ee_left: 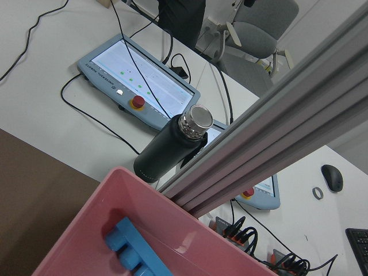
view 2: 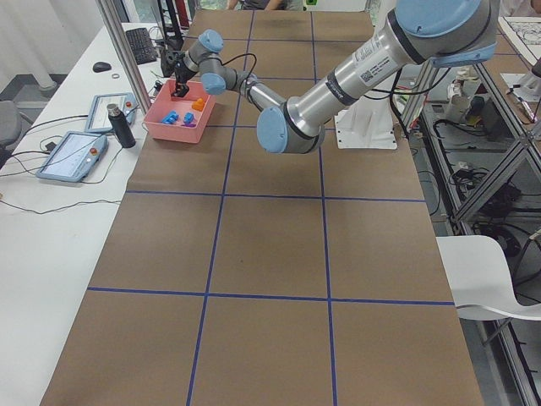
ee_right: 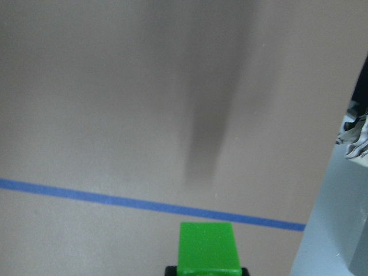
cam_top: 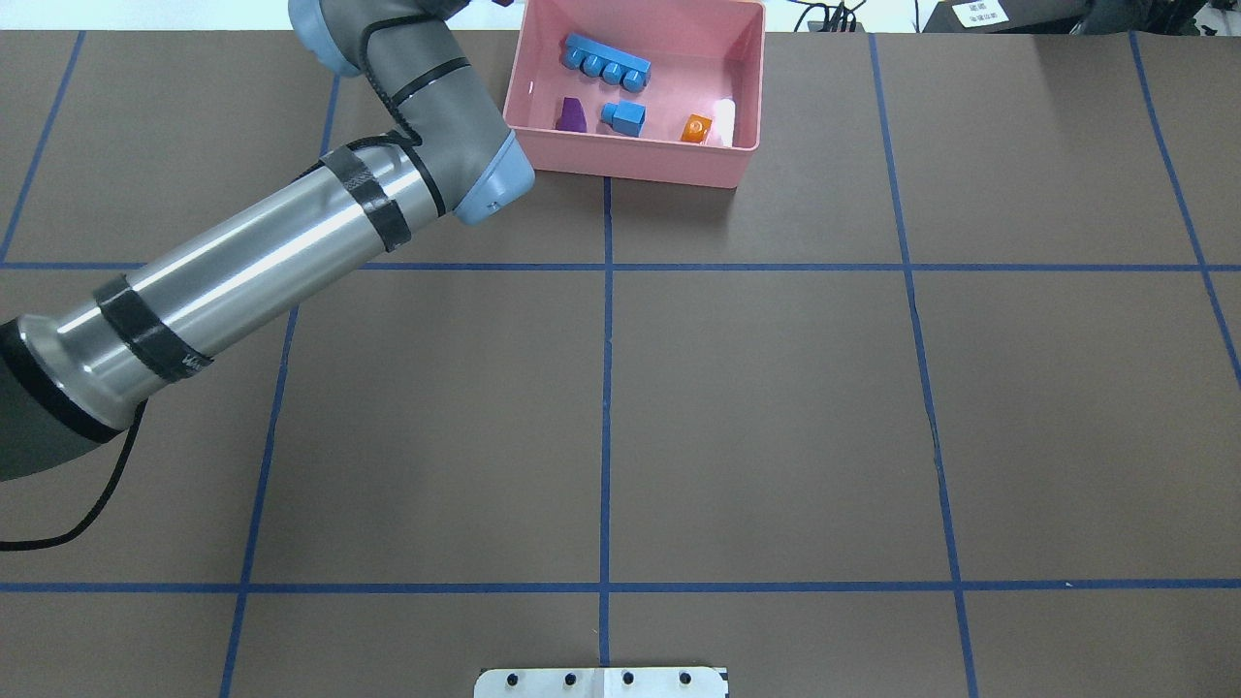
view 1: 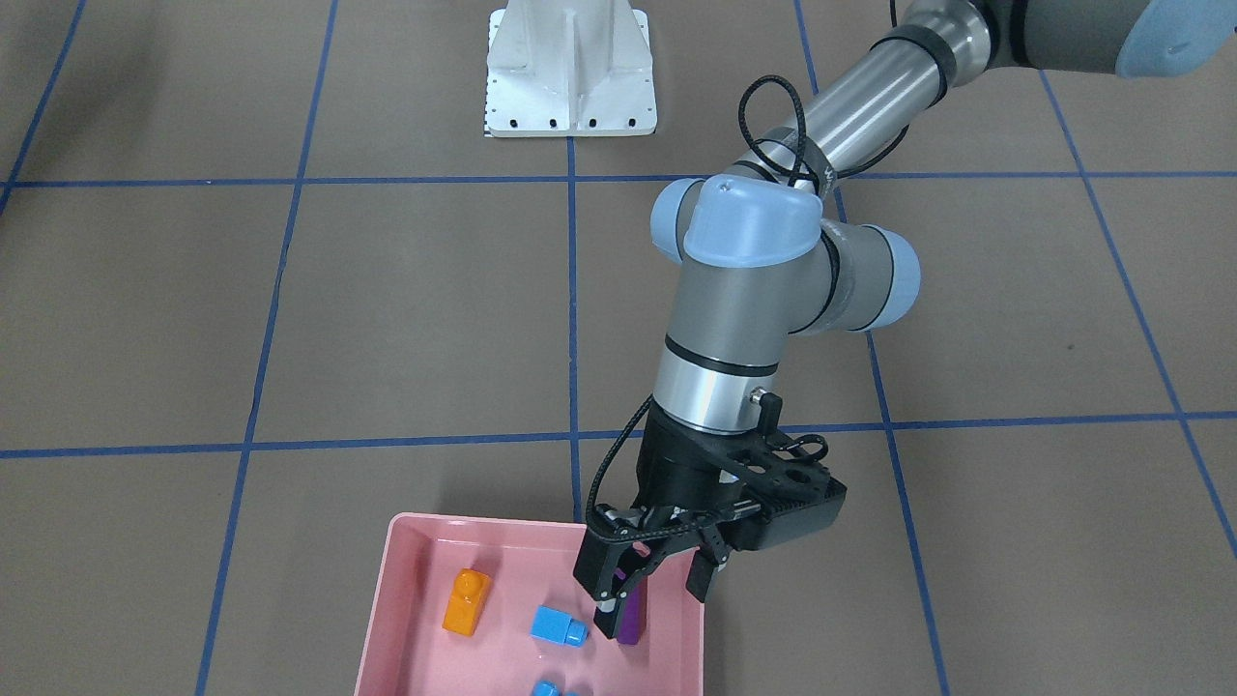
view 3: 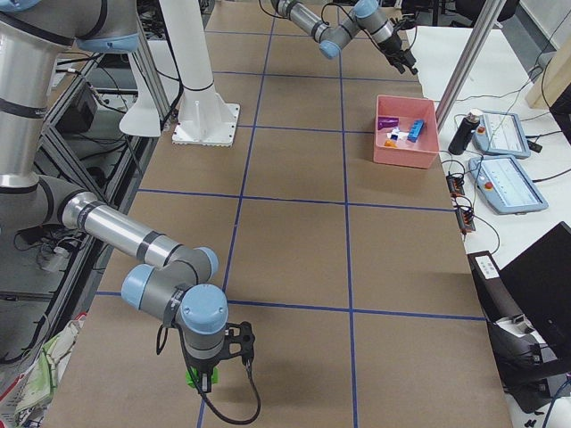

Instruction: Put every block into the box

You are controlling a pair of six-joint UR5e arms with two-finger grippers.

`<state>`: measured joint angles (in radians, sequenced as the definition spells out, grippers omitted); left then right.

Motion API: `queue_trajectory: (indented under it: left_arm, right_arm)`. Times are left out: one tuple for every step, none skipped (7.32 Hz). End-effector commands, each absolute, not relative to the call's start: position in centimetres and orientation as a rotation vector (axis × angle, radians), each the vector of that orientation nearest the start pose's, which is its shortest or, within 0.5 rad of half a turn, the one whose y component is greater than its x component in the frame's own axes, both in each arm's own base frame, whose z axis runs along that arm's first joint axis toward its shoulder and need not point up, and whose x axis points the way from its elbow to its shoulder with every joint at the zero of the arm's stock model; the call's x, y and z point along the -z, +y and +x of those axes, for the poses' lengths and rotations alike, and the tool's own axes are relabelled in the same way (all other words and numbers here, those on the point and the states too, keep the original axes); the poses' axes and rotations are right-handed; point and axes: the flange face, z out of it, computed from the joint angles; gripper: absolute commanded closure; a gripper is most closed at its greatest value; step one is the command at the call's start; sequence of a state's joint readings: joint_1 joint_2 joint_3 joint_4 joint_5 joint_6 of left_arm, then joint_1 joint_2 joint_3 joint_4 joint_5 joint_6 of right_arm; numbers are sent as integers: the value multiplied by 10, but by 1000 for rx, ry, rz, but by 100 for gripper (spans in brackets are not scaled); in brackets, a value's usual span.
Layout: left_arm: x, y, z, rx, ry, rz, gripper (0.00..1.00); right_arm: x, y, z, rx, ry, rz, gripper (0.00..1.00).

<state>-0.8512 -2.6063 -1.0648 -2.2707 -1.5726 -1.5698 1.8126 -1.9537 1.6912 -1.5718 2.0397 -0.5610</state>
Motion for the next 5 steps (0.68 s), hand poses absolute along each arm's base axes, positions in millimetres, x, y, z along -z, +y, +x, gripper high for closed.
queue_trajectory:
  left_arm:
    - [-152,-694,420,743,1097,509,0]
    - [-166,-689,402,654,1001,559,0]
    - [-207,-689,367,599,902,588,0]
    - [-249,-692,325,536,779,610,0]
    - [-288,-671,289,419,664,624,0]
  right_arm:
    - [-681,-330,186,217,-442,75,100]
    - [-637,-368,196,128,-417,152,100]
    - [-604,-403,198,57,-463,216,100]
    - [-577,-432,183,-4,-545,252,100]
    - [-537,-469,161,-51,-599,281,100]
